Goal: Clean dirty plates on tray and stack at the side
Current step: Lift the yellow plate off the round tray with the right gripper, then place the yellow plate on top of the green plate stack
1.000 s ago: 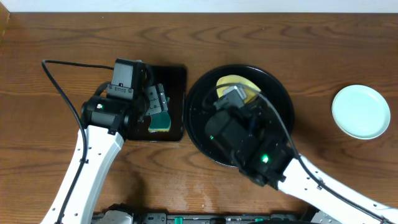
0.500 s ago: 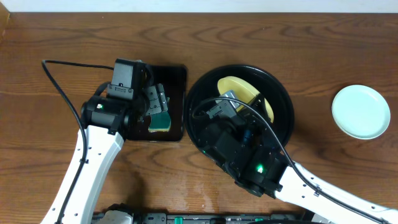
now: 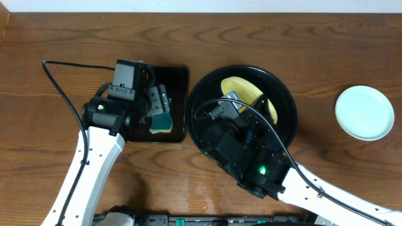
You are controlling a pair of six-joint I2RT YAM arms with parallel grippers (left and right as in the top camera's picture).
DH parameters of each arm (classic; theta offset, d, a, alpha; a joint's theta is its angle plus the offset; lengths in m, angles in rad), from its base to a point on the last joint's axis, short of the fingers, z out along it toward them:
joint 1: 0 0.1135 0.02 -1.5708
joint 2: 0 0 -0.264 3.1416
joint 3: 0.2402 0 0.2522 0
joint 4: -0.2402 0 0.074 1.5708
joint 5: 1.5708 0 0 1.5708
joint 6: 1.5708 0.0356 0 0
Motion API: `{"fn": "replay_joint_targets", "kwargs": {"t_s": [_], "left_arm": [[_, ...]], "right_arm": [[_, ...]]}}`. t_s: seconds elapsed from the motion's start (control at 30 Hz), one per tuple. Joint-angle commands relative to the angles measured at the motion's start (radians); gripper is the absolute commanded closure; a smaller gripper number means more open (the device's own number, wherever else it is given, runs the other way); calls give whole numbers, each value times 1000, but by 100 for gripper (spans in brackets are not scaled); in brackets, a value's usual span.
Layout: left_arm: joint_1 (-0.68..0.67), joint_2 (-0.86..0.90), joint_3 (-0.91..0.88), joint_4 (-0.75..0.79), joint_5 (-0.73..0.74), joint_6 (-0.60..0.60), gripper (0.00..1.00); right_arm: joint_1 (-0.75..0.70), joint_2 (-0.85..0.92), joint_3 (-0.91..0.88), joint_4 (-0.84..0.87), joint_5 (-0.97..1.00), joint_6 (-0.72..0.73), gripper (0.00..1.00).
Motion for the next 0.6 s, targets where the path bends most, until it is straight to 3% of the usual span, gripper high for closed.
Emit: {"fn": "replay_joint_targets", "kwargs": {"t_s": [0.0, 0.3, 0.43, 0.47, 0.57], "left_arm": [[4, -1, 22, -3, -2, 12, 18], [4, -1, 22, -3, -2, 13, 18], [4, -1, 22, -3, -2, 12, 18], [4, -1, 22, -2, -2, 13, 18], [4, -1, 22, -3, -2, 13, 18]], "right_arm": [[10, -18, 16, 4, 40, -2, 99], [10, -18, 16, 19, 35, -1, 99], [8, -18, 16, 44, -159, 19, 99], [1, -16, 14, 43, -131, 9, 99], [-38, -15, 13, 58, -62, 127, 99]]}}
